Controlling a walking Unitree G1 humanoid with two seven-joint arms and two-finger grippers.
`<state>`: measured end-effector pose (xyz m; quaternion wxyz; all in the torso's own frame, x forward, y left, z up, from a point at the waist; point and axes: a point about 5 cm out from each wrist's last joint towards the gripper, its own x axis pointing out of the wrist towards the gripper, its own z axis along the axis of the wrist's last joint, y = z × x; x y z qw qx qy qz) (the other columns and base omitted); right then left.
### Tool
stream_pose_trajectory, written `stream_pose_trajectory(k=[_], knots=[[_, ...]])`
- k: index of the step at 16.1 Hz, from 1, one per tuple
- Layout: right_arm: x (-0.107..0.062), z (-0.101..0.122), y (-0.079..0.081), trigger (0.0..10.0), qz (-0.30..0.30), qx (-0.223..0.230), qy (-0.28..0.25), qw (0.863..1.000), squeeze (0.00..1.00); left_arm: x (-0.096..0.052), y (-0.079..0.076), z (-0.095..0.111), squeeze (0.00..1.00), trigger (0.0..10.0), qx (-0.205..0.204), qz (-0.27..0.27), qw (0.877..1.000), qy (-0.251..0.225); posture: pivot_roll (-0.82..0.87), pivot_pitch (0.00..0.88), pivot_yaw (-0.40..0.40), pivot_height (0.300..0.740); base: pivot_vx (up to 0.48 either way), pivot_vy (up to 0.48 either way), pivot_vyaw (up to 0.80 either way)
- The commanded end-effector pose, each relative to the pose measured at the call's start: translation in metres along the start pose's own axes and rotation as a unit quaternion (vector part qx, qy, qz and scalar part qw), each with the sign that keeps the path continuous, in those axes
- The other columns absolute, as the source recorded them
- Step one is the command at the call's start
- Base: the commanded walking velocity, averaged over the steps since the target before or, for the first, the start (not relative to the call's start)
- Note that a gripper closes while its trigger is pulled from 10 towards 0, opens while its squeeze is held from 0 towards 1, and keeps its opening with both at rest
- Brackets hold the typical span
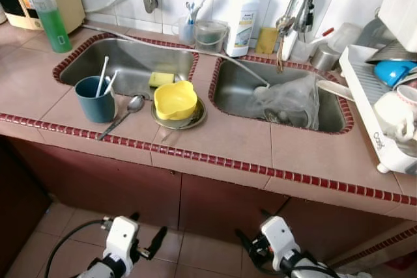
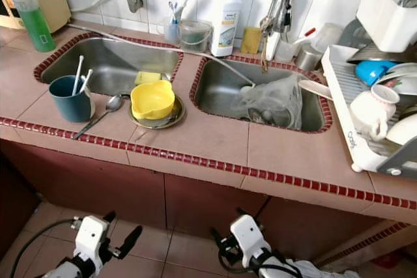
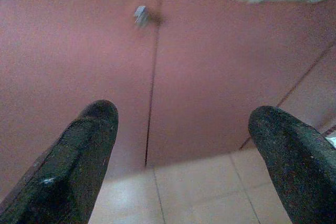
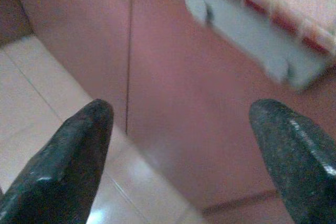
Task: Kitchen organization
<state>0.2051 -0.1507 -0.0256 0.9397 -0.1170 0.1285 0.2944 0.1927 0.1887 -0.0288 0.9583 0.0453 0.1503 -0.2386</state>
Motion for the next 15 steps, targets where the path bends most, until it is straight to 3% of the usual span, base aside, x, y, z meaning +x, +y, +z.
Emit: stream_pose_trajectory(k=[1,3,6,7,10,13,15], knots=[[-0.001,0.008,-0.005,10.0,0.011,-0.008,-0.02,1.0,0.0,0.001,-0.003,0.006,0.0,10.0,0.017,-0.026,0.999,-0.016,0.11,0.0,-0.092,0.74,0.0,0.0,0.0],[-0.004,0.032,-0.008,10.0,0.091,-0.022,-0.064,0.994,0.0,0.0,-0.006,0.031,0.0,10.0,0.057,-0.101,0.991,-0.061,0.11,0.0,-0.097,0.74,0.0,0.0,0.0],[-0.005,0.063,-0.017,10.0,0.143,-0.029,-0.103,0.984,0.0,-0.003,0.0,0.056,0.0,10.0,0.099,-0.14,0.981,-0.089,0.11,0.0,-0.097,0.74,0.0,0.0,0.0],[0.001,0.085,-0.029,10.0,0.125,-0.022,-0.133,0.983,0.0,-0.001,0.01,0.071,0.0,10.0,0.109,-0.13,0.98,-0.107,0.13,0.0,-0.098,0.74,0.0,0.0,0.0],[0.011,0.139,-0.048,10.0,0.087,-0.003,-0.22,0.972,0.0,0.004,0.019,0.116,0.0,10.0,0.083,-0.106,0.976,-0.17,0.14,0.0,-0.103,0.74,0.0,0.0,0.0],[0.012,0.163,-0.051,10.0,0.085,0.01,-0.249,0.965,0.0,0.004,0.01,0.139,0.0,10.0,0.067,-0.111,0.972,-0.198,0.15,0.0,-0.108,0.74,0.0,0.0,0.0],[0.013,0.176,-0.056,10.0,0.072,0.014,-0.265,0.962,0.0,0.008,0.012,0.152,0.0,10.0,0.021,-0.099,0.974,-0.204,0.15,0.0,-0.118,0.74,0.0,0.0,0.0]])
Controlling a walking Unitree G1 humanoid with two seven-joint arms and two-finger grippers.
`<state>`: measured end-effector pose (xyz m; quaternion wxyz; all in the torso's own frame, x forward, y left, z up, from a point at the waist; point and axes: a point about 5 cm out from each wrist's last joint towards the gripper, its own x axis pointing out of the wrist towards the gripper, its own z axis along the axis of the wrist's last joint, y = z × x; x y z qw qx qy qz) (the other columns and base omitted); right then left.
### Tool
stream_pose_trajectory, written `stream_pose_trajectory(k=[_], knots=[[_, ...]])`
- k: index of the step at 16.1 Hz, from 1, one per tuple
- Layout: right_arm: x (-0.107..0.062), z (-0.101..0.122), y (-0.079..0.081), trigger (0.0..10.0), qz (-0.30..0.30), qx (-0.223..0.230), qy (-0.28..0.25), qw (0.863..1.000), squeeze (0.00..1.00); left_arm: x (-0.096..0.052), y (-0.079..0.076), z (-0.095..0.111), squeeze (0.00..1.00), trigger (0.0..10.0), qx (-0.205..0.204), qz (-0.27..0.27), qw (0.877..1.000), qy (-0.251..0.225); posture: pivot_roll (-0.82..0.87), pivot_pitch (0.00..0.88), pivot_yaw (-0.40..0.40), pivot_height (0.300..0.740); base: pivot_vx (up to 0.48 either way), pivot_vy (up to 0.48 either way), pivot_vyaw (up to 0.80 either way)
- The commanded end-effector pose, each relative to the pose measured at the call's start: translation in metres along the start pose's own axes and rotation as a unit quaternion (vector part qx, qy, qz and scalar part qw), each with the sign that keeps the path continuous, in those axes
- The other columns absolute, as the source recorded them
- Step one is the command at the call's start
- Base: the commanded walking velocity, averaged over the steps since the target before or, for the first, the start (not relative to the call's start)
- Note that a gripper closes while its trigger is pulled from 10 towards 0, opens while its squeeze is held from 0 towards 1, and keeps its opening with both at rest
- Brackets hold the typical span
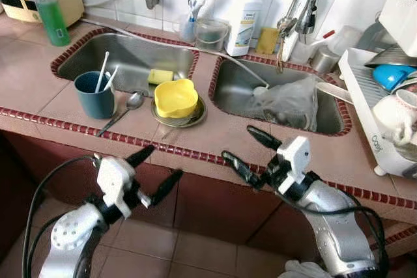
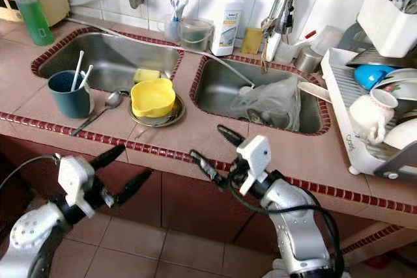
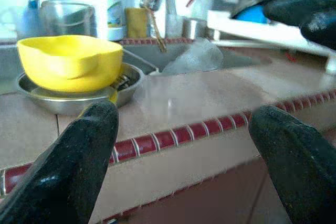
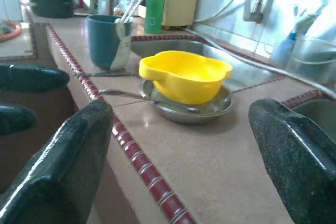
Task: Kitchen organization
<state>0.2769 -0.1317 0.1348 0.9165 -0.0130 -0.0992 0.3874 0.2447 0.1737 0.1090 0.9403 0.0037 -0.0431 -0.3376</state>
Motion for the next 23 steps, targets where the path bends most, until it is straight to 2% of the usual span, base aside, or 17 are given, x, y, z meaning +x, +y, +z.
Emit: stream_pose_trajectory(k=[1,2,3,4,6,8,10,11,12,14,17,23], knots=[[0.002,0.012,-0.01,10.0,-0.023,-0.015,-0.017,0.999,0.0,0.006,0.002,0.009,0.0,10.0,-0.013,0.008,1.0,-0.012,0.15,0.0,-0.118,0.74,0.0,0.0,0.0],[0.008,0.019,-0.035,10.0,-0.121,-0.037,-0.02,0.992,0.0,0.018,0.012,0.021,0.0,10.0,-0.045,0.046,0.998,-0.022,0.16,0.0,-0.122,0.74,0.0,0.0,0.0],[0.009,0.022,-0.053,10.0,-0.182,-0.046,-0.007,0.982,0.0,0.027,0.023,0.029,0.0,10.0,-0.056,0.078,0.995,-0.037,0.16,0.0,-0.121,0.74,0.0,0.0,0.0],[0.009,0.018,-0.068,10.0,-0.239,-0.073,0.041,0.967,0.0,0.035,0.033,0.035,0.0,10.0,-0.04,0.112,0.991,-0.058,0.16,0.0,-0.117,0.74,0.0,0.0,0.0],[0.006,0.018,-0.076,10.0,-0.286,-0.072,0.037,0.955,0.0,0.04,0.04,0.036,0.0,10.0,-0.059,0.134,0.987,-0.058,0.16,0.0,-0.116,0.74,0.0,0.0,0.0],[0.006,0.014,-0.071,10.0,-0.3,-0.058,0.019,0.952,0.0,0.045,0.049,0.033,0.0,10.0,-0.052,0.162,0.985,-0.038,0.15,0.0,-0.102,0.74,0.0,0.0,0.0],[0.005,0.005,-0.059,10.0,-0.323,-0.04,0.005,0.946,0.0,0.046,0.053,0.031,0.0,10.0,-0.042,0.18,0.982,-0.026,0.13,0.0,-0.088,0.74,0.0,0.0,0.0],[0.007,0.003,-0.053,10.0,-0.326,-0.036,-0.001,0.945,0.0,0.045,0.053,0.03,0.0,10.0,-0.022,0.186,0.982,-0.025,0.12,0.0,-0.076,0.74,0.0,0.0,0.0],[0.008,0.001,-0.04,10.0,-0.309,-0.027,-0.02,0.95,0.0,0.037,0.05,0.027,0.0,10.0,-0.026,0.205,0.978,-0.038,0.12,0.0,-0.071,0.74,0.0,0.0,0.0],[0.007,-0.005,-0.032,10.0,-0.303,-0.035,-0.013,0.952,0.0,0.032,0.041,0.018,0.0,10.0,-0.03,0.208,0.977,-0.037,0.11,0.0,-0.067,0.74,0.0,0.0,0.0],[0.005,-0.005,-0.033,10.0,-0.307,-0.045,-0.013,0.95,0.0,0.039,0.033,0.015,0.0,10.0,-0.029,0.21,0.977,-0.037,0.11,0.0,-0.073,0.74,0.0,0.0,0.0],[0.009,-0.004,-0.033,10.0,-0.294,-0.06,-0.009,0.954,0.0,0.039,0.036,0.016,0.0,10.0,-0.022,0.216,0.976,-0.031,0.12,0.0,-0.084,0.74,0.0,0.0,0.0]])
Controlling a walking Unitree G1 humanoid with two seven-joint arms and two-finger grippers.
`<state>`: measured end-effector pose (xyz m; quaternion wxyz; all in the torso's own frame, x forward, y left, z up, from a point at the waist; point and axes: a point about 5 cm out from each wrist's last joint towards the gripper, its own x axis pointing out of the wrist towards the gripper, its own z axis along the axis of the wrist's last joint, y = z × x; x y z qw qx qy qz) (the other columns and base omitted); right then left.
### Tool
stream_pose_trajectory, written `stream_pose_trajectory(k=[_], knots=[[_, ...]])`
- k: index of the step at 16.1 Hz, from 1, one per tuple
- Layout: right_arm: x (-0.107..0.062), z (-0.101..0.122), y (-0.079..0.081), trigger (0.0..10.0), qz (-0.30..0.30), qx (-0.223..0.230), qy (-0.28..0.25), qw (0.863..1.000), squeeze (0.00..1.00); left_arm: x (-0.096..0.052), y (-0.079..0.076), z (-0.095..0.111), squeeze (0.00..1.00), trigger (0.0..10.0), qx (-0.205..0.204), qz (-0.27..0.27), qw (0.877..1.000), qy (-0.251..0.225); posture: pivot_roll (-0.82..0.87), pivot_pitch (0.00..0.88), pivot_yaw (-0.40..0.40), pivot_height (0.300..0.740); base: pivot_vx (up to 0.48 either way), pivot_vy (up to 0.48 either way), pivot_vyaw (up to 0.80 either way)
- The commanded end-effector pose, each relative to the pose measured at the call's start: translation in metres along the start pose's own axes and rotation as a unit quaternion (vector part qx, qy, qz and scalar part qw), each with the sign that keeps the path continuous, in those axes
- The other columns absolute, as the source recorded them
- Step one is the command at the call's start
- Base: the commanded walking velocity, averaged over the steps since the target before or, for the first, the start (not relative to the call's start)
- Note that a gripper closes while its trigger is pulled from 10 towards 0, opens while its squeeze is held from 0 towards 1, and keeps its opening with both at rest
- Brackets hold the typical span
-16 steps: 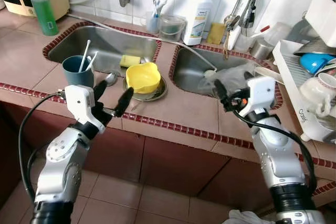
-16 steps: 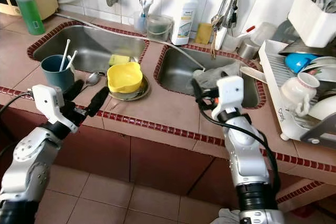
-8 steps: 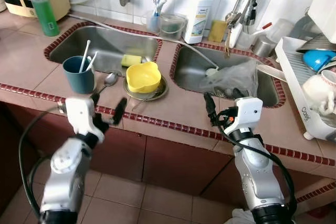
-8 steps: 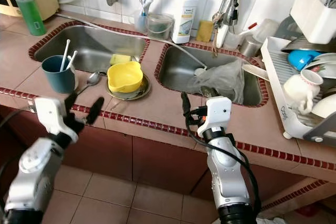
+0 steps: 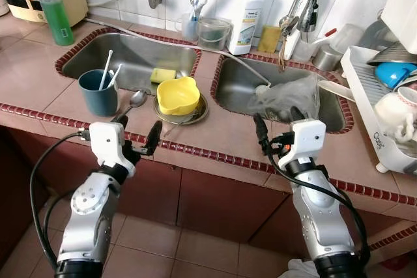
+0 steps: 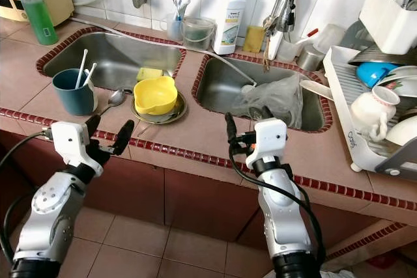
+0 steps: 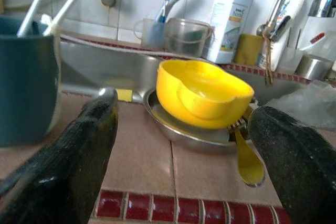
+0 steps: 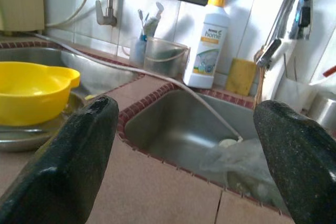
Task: Kitchen organization
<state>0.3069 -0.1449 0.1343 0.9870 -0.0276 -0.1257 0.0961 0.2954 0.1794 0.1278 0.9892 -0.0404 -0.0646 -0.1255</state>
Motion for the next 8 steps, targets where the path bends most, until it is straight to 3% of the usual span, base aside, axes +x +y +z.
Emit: stream_pose_trajectory(k=[1,6,8], knots=[[0.0032,0.0026,-0.0015,10.0,-0.001,-0.003,-0.007,1.0,0.0,0.0038,0.0001,0.0028,0.0,10.0,0.005,-0.001,1.0,-0.001,0.12,0.0,-0.083,0.74,0.0,0.0,0.0],[0.004,0.0021,0.0026,10.0,0.006,-0.006,-0.006,1.0,0.0,0.0047,0.0,0.0035,0.0,10.0,0.001,-0.004,1.0,0.0,0.12,0.0,-0.08,0.74,0.0,0.0,0.0],[0.0041,0.0017,0.0021,10.0,0.003,-0.005,-0.006,1.0,0.0,0.0055,-0.0002,0.0038,0.0,10.0,-0.001,-0.005,1.0,0.0,0.12,0.0,-0.078,0.74,0.0,0.287,0.0]])
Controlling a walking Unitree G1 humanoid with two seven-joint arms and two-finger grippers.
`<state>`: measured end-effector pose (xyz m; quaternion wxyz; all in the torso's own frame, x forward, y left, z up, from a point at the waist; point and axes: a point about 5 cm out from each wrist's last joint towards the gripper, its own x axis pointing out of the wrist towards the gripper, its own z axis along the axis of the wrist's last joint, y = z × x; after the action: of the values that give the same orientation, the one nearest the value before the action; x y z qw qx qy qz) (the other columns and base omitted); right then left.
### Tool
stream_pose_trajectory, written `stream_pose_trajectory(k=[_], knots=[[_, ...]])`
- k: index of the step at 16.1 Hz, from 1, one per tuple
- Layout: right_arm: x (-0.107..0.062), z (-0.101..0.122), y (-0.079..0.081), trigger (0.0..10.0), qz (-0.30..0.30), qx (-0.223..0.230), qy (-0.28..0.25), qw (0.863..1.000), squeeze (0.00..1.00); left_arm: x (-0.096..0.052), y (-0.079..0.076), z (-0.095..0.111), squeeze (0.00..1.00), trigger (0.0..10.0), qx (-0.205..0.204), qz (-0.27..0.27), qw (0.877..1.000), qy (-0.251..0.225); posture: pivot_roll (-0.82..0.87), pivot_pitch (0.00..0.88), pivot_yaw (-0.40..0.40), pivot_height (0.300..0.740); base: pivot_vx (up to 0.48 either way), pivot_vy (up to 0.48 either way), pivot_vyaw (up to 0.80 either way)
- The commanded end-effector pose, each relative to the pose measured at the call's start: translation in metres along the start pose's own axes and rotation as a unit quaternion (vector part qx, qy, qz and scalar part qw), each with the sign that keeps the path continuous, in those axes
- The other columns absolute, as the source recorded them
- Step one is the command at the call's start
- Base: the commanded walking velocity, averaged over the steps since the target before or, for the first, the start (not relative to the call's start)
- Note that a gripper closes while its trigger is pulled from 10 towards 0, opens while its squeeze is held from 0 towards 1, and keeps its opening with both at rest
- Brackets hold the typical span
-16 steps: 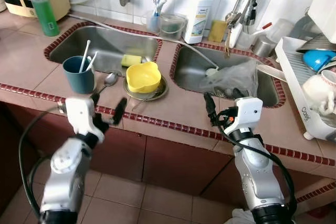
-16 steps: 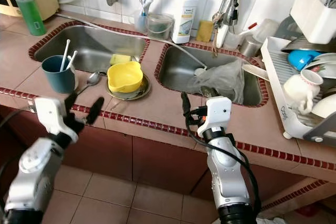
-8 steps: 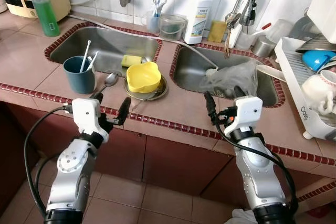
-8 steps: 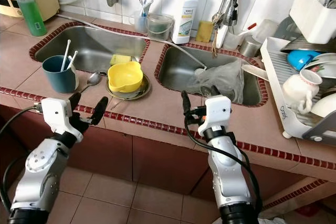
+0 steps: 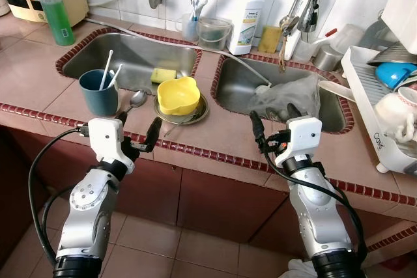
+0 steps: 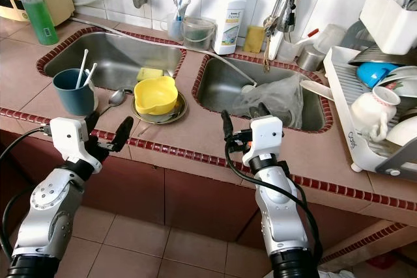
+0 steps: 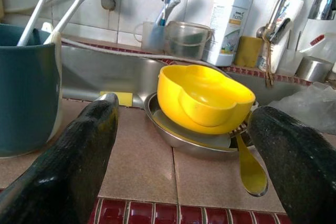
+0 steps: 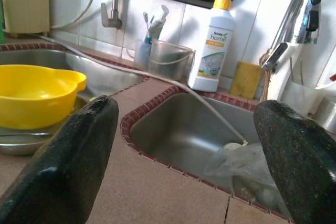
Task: Kitchen organization
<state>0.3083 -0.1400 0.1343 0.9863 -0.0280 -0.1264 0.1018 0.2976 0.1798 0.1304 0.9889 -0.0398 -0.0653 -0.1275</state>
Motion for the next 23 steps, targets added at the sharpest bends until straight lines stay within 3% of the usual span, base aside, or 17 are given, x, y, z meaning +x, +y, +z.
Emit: stream_pose_trajectory(k=[1,19,23], knots=[[0.002,0.002,-0.003,10.0,-0.004,-0.005,-0.006,1.0,0.0,0.004,-0.001,0.002,0.0,10.0,-0.002,-0.003,1.0,0.0,0.12,0.0,-0.078,0.74,0.0,0.322,0.0],[0.001,0.0,-0.002,10.0,0.003,-0.012,-0.004,1.0,0.0,0.005,-0.004,0.006,0.0,10.0,0.002,-0.016,1.0,-0.005,0.13,0.0,-0.082,0.74,0.0,0.342,0.0],[0.001,0.0,0.0,10.0,0.009,-0.013,-0.004,1.0,0.0,0.005,-0.012,0.008,0.0,10.0,0.014,-0.034,0.999,-0.012,0.13,0.0,-0.084,0.74,0.0,0.0,0.0]])
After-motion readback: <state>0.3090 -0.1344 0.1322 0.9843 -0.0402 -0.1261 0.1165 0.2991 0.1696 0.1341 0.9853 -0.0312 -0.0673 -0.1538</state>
